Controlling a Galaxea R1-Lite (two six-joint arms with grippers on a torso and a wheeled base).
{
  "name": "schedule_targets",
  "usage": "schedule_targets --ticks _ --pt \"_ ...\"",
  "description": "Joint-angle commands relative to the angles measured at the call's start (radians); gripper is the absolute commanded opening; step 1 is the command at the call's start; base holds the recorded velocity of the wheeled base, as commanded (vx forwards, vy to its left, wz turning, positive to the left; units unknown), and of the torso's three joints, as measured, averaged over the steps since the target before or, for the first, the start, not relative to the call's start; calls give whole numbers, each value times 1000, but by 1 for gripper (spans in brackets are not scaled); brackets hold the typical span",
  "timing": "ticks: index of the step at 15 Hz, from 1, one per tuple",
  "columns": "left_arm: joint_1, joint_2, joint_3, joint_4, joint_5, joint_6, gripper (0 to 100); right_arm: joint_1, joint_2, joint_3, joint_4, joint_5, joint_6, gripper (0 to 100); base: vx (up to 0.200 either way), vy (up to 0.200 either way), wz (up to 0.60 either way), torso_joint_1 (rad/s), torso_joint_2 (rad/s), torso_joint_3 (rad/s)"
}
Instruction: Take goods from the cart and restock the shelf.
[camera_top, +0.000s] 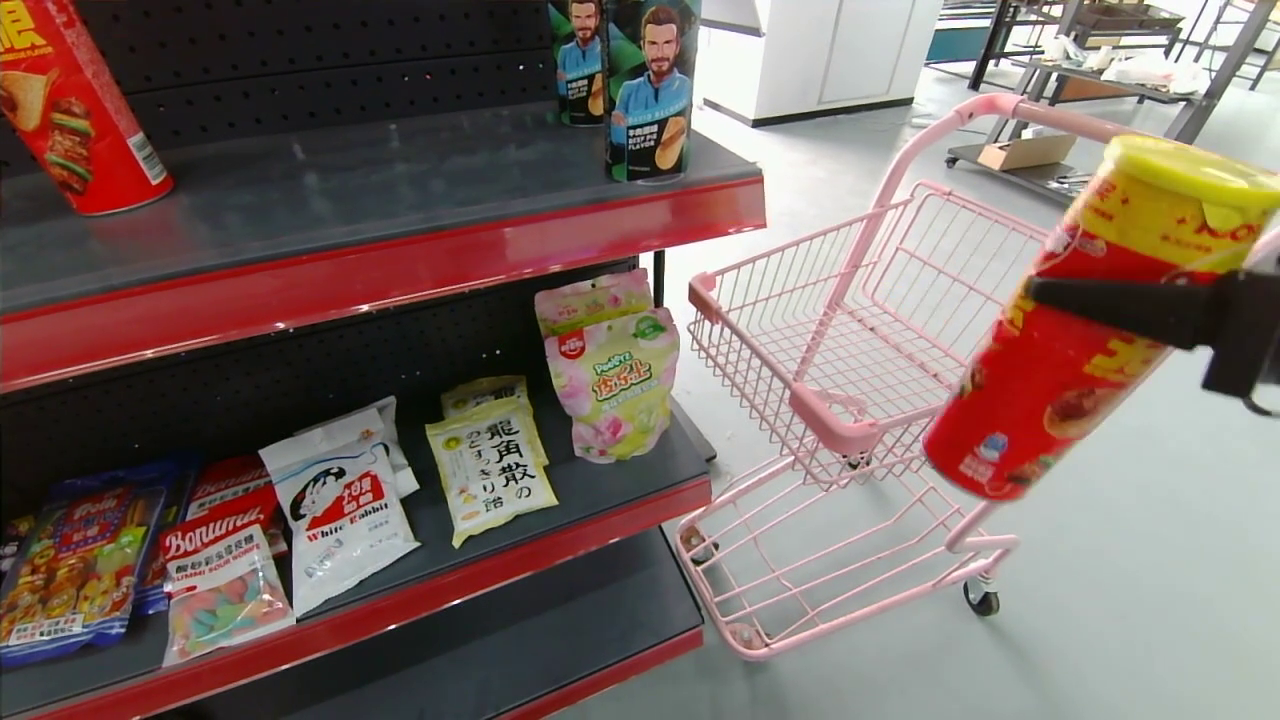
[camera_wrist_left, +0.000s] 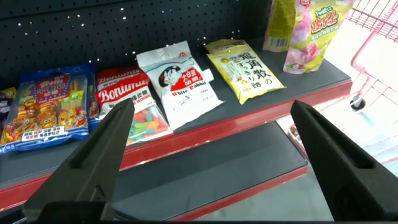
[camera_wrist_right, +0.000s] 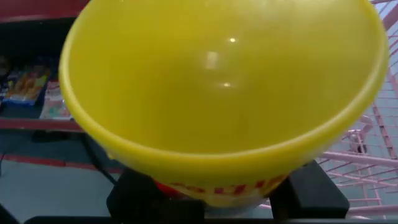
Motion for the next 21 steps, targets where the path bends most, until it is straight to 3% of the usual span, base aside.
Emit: schedule_targets --ticks 1,9,21 --pt "0 1 0 1 0 0 100 116 -164 120 6 -5 -20 0 0 0 0 0 0 0" --pt "0 1 0 1 0 0 100 127 -126 107 9 -2 -32 0 0 0 0 3 -19 -16" --pt "0 1 0 1 0 0 100 130 -101 98 9 2 -78 0 0 0 0 120 -470 -348"
